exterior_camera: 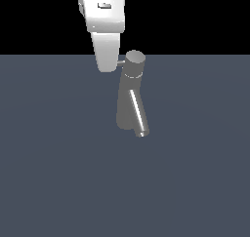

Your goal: Turn on the faucet by rotating a designated handle.

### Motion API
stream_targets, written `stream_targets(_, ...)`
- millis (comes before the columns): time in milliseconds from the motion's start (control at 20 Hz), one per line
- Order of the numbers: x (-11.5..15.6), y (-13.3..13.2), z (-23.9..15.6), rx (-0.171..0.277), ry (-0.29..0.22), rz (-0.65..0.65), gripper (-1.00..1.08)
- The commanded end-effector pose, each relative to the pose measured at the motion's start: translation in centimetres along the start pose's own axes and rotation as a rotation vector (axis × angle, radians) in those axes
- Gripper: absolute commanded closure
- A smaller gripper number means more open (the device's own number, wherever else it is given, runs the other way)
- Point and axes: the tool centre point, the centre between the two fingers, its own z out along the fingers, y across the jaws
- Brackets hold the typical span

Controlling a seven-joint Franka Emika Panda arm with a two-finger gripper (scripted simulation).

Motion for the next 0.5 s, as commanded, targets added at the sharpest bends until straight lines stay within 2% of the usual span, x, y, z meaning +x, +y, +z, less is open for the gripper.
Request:
stream_targets(0, 0.0, 0.9, 0.0, -0.006, 0.0, 0.001, 1.08)
stream_targets(450, -0.2, 2.5, 0.0, -0.006, 0.0, 0.001, 1.08)
